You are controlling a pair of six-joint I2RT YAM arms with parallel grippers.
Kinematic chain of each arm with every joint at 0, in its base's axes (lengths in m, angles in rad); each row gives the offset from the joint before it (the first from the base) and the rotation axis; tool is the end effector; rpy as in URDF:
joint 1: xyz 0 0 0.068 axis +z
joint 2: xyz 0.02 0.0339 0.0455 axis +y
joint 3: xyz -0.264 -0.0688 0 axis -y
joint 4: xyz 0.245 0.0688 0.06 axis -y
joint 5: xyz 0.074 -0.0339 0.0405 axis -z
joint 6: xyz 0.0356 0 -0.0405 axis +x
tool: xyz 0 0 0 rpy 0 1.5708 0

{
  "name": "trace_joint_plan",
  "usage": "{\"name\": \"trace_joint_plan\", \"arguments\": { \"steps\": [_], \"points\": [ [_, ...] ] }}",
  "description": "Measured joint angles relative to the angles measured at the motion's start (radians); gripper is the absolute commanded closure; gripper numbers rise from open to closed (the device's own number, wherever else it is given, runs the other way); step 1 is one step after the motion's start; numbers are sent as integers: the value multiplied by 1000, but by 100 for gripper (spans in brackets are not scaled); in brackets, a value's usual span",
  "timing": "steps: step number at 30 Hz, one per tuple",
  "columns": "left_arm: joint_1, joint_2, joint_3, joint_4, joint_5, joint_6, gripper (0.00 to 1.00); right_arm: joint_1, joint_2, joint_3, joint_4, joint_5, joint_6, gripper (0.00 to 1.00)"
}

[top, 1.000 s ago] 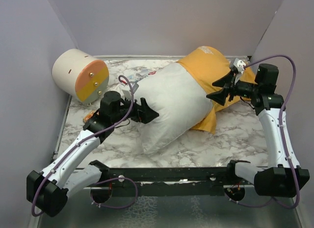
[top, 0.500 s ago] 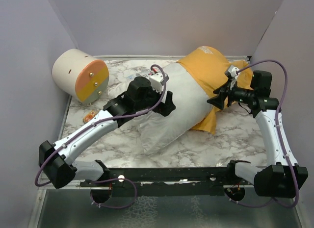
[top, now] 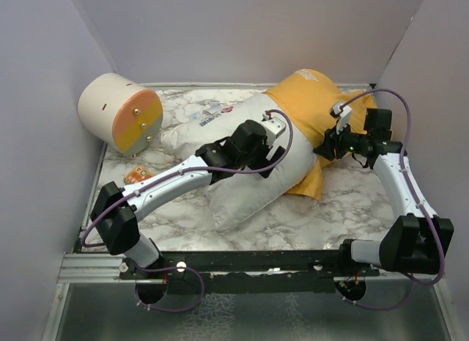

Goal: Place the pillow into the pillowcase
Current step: Stuff the pillow into the pillowcase.

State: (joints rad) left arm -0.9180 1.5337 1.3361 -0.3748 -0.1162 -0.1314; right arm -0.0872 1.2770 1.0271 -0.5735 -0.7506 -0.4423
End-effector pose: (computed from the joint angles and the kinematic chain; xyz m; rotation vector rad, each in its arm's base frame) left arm 0.2184 -0.2788 0.3288 0.7708 2.0380 -0.4852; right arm 0.2649 0.0012 0.2904 -0.7145 2.0805 0.6036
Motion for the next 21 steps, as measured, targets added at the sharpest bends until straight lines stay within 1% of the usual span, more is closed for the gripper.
{"name": "trace_joint_plan", "arguments": {
  "steps": [2, 5, 6, 7, 9, 10, 13, 15, 16, 21],
  "points": [
    [0, 22, 1, 13, -3, 13, 18, 0, 15, 0, 21, 4, 7, 76],
    [5, 50, 3, 32, -2, 22, 32, 0, 35, 0, 49, 5, 18, 94],
    [10, 58, 3, 40, 0, 23, 39, 0, 43, 0, 55, 3, 18, 98],
    [18, 66, 3, 50, 7, 23, 47, 1, 49, 0, 57, -2, 17, 100],
    [36, 76, 3, 68, 34, 20, 72, 1, 52, 0, 56, -26, 13, 100],
    [48, 80, 3, 79, 58, 13, 81, 1, 50, 0, 55, -40, 11, 100],
    [86, 95, 3, 107, 141, -1, 93, 1, 45, 14, 30, -124, -8, 100],
    [115, 104, 3, 124, 200, -15, 98, 4, 44, 49, -8, -174, -20, 100],
    [130, 106, 3, 131, 225, -23, 100, 5, 45, 68, -24, -194, -25, 100],
    [204, 109, 17, 163, 336, -72, 100, 44, 67, 199, -99, -296, -40, 100]
  ]
}}
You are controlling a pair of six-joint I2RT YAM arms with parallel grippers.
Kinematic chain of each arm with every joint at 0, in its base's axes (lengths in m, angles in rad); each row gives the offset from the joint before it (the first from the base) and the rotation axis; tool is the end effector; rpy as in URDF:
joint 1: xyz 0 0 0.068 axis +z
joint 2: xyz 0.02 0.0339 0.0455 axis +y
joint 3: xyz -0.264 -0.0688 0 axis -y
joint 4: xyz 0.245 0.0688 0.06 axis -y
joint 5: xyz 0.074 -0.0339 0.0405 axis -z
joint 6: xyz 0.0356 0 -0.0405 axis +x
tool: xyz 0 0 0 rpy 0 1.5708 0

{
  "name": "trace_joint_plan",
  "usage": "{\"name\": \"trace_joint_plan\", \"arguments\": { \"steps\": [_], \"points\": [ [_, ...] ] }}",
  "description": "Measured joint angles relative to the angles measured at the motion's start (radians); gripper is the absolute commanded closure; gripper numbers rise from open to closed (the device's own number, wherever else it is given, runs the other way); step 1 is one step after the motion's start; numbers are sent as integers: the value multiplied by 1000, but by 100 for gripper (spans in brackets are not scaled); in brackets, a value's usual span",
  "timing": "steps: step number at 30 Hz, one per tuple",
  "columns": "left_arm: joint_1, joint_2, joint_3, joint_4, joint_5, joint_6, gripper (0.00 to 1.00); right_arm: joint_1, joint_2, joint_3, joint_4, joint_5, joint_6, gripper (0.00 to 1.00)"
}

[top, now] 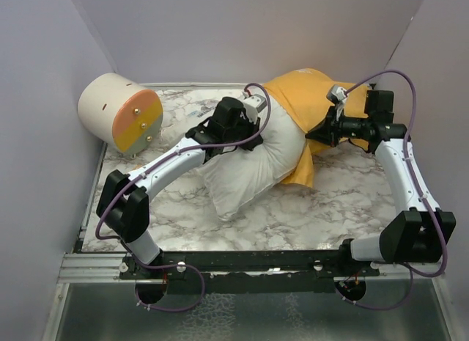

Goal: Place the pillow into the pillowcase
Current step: Stuff the pillow into the pillowcase.

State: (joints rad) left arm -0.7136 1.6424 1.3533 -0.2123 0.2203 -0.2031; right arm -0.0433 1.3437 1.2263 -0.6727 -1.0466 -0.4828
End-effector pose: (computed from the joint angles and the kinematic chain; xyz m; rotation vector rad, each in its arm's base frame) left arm 0.2869 -0.2587 0.3122 0.6795 2.0458 -0.7771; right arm 0.2766 0.0189 0.3364 -0.8953 1.8400 0.8962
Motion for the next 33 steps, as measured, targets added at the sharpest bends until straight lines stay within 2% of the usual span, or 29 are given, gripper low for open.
{"name": "trace_joint_plan", "arguments": {
  "steps": [4, 12, 19, 23, 26, 31, 33],
  "points": [
    [51, 3, 12, 35, 84, -55, 100, 18, 34, 34, 8, -25, 27, 100],
    [54, 11, -49, 156, 207, -135, 100, 24, 77, 38, -23, -4, 50, 100],
    [39, 9, -50, 248, 211, -185, 100, 148, 175, 311, -93, 66, 64, 100],
    [41, 2, -64, 311, 250, -253, 100, 173, 175, 305, -54, 80, 85, 100],
    [63, 3, -146, 424, 297, -335, 100, 173, 175, 242, -21, 118, 85, 97],
    [95, 75, -195, 567, 380, -454, 100, 175, 159, 142, 1, 145, 62, 57],
    [97, 101, -196, 611, 401, -484, 100, 178, 117, 100, 1, 123, 55, 45]
  ]
}}
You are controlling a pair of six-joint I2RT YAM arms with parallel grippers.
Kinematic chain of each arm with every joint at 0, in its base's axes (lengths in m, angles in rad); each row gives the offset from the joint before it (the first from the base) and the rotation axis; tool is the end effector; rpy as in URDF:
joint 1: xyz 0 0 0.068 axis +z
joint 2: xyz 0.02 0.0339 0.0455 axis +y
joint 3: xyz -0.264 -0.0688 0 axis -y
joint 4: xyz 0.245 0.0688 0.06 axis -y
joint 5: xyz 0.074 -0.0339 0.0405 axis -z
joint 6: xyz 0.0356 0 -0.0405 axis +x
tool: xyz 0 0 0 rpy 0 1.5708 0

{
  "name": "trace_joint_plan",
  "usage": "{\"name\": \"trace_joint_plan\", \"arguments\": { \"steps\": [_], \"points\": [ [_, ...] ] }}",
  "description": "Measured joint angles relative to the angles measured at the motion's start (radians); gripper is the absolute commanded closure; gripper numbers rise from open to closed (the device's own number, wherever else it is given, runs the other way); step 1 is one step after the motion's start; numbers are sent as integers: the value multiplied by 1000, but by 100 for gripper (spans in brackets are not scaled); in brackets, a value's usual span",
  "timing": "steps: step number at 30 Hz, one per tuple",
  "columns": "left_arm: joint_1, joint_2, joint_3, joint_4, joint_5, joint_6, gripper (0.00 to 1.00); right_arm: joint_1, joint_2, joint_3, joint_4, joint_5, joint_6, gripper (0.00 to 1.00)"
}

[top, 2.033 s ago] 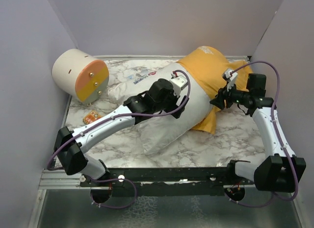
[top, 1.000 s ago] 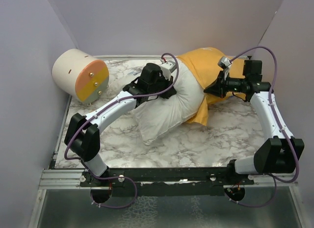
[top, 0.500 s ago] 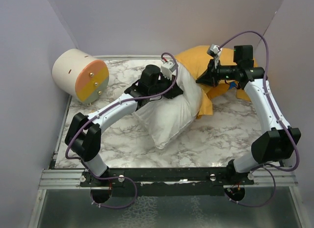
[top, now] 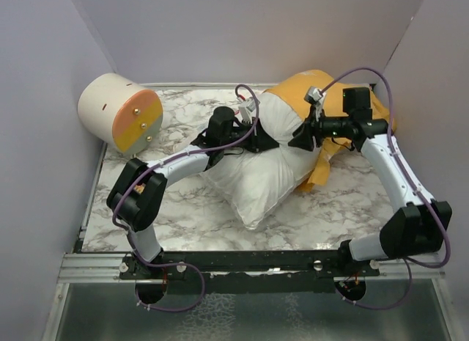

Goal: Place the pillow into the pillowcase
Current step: Stuff the pillow into the pillowcase.

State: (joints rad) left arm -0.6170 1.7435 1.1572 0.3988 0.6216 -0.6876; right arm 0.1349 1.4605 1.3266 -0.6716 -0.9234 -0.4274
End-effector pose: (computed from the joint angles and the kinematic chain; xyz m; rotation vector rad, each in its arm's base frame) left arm 0.3173 -0.2505 0.2688 0.4401 1.9257 -1.4469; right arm 0.3013 0.0695 0.3338 -0.9914 1.9099 0.9149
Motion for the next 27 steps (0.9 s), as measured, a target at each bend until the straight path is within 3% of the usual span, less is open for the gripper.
{"name": "trace_joint_plan", "arguments": {
  "steps": [3, 11, 18, 21, 27],
  "points": [
    [-6, 21, 0, 55, 23, -27, 100, -26, -128, -68, -3, -46, -3, 37],
    [13, 56, -15, 167, 60, -89, 100, -290, -480, -269, 59, -105, 66, 35],
    [15, 58, -15, 180, 71, -101, 100, -478, -476, -541, 204, -119, 336, 33],
    [15, 58, -15, 181, 71, -104, 100, -483, -479, -601, 275, -145, 456, 27],
    [15, 58, -14, 181, 74, -108, 100, -483, -433, -653, 416, -190, 639, 27]
  ]
}}
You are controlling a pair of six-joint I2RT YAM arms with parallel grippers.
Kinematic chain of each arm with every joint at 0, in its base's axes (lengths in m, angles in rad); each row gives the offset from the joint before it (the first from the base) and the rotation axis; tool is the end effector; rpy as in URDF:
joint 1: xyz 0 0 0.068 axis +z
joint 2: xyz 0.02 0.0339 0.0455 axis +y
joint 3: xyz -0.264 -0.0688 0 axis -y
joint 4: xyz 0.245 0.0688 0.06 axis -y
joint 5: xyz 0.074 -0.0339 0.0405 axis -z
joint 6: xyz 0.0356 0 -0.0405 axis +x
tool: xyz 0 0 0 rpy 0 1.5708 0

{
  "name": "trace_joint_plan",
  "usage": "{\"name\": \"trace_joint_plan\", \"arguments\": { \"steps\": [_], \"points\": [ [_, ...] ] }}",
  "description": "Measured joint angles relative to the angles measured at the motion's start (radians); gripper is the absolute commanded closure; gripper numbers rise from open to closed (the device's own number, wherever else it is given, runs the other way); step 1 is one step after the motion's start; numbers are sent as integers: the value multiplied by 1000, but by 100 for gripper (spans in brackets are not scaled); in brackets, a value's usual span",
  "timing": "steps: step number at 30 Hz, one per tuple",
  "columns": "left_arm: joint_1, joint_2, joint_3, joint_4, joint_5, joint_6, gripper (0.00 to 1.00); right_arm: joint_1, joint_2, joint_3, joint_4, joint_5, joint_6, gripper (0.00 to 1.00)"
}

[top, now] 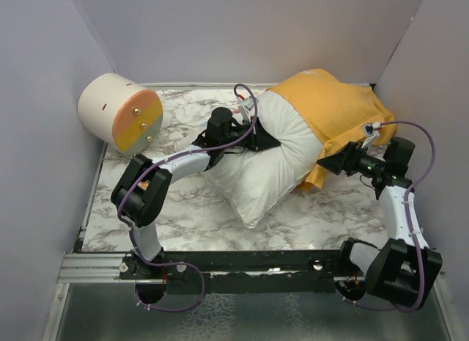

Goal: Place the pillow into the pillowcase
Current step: Stuff the pillow into the pillowcase.

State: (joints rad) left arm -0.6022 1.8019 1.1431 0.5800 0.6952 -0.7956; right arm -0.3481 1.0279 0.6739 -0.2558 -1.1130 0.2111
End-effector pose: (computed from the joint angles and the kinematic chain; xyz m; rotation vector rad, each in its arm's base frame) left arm 0.3266 -0.2521 0.2600 0.4280 1.8581 -1.5766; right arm 0.2062 -0.0409 0.2595 -0.0673 1.9796 1.1021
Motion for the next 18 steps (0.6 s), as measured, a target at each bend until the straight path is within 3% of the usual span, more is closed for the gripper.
{"name": "trace_joint_plan", "arguments": {
  "steps": [6, 7, 11, 12, 14, 18],
  "points": [
    [0, 0, 15, -19, 7, 0, 100, 5, 105, -23, 25, 10, 56, 31],
    [0, 0, 20, -27, 8, 0, 100, 12, 113, -24, 26, 16, 60, 35],
    [-2, 0, 53, -64, 12, 5, 100, 63, 124, -24, 35, 29, 70, 86],
    [-3, 0, 63, -76, 11, 6, 100, 77, 126, -24, 40, 28, 69, 93],
    [-3, 1, 80, -93, 12, 11, 100, 95, 126, -19, 35, 18, 67, 99],
    [-3, 9, 126, -140, 13, 24, 100, 139, 132, 52, -2, -35, 57, 99]
  ]
}}
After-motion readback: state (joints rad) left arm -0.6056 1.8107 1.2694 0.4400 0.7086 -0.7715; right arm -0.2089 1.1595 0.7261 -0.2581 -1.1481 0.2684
